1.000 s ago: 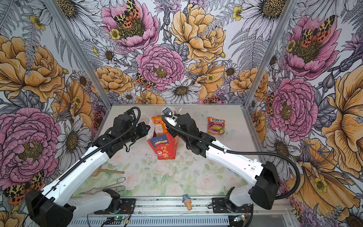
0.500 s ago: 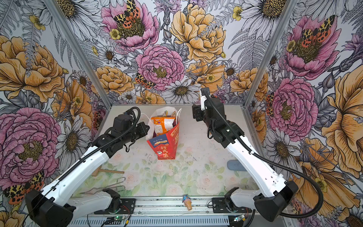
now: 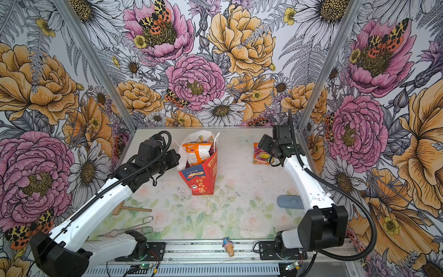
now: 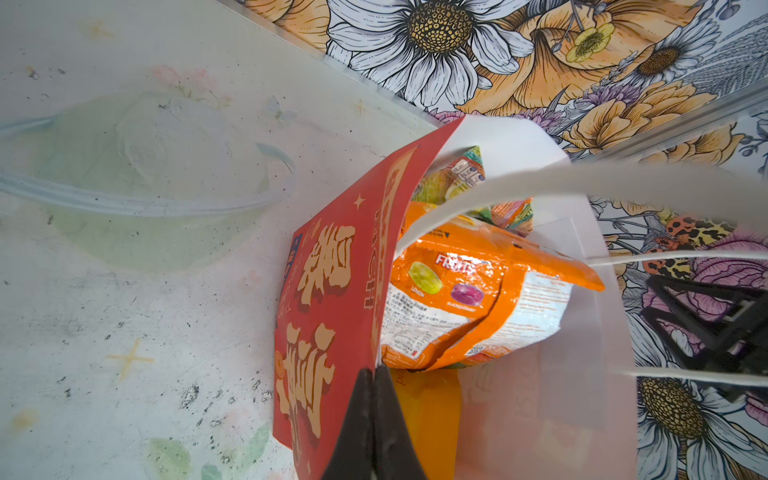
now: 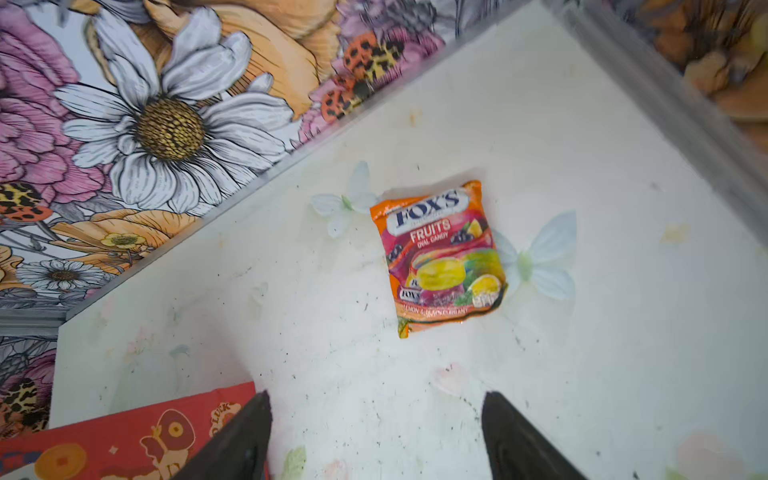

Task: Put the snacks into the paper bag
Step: 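Raise the right gripper and move it over the last FOX'S bag, then lower the right gripper onto the last FOX'S Fruits bag and grasp it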

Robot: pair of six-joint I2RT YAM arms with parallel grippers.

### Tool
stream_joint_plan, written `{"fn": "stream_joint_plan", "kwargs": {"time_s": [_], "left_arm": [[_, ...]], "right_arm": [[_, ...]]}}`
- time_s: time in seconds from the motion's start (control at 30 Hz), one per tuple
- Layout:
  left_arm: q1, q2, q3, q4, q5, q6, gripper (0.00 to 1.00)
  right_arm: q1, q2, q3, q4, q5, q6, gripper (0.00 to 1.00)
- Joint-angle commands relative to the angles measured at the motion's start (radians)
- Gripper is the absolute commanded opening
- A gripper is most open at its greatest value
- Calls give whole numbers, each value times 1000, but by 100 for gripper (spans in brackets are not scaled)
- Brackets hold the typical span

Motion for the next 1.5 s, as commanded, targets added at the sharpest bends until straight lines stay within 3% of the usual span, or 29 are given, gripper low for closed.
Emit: {"fn": "stream_joint_plan", "kwargs": {"time_s": [0.0, 0.1, 0.23, 0.33, 0.67, 0.87, 1.1, 1.47], "left_arm": [[-3, -27, 13, -28, -24, 19, 0], [1, -27, 11, -28, -21, 18, 0], [1, -29, 10, -28, -14, 18, 0], [2, -32, 6, -28, -14, 20, 0], [11, -28, 9, -28, -5, 22, 0], [12, -17, 12, -27, 3, 22, 0], [22, -32, 8, -28, 2, 26, 0], [60, -42, -8, -31, 29, 23, 0]], "right_arm": [[-15, 17, -24, 54, -88, 175, 81], [-20, 43, -42, 67, -81, 238, 82], [-38, 76, -39, 67, -53, 221, 90], [-52, 136, 11, 20, -33, 114, 96], [-63, 398, 346, -248, 52, -311, 97], [-66, 554, 562, -374, 92, -491, 99], [-73, 725, 695, -433, 122, -565, 100], [-72, 837, 697, -440, 59, -545, 100]]}}
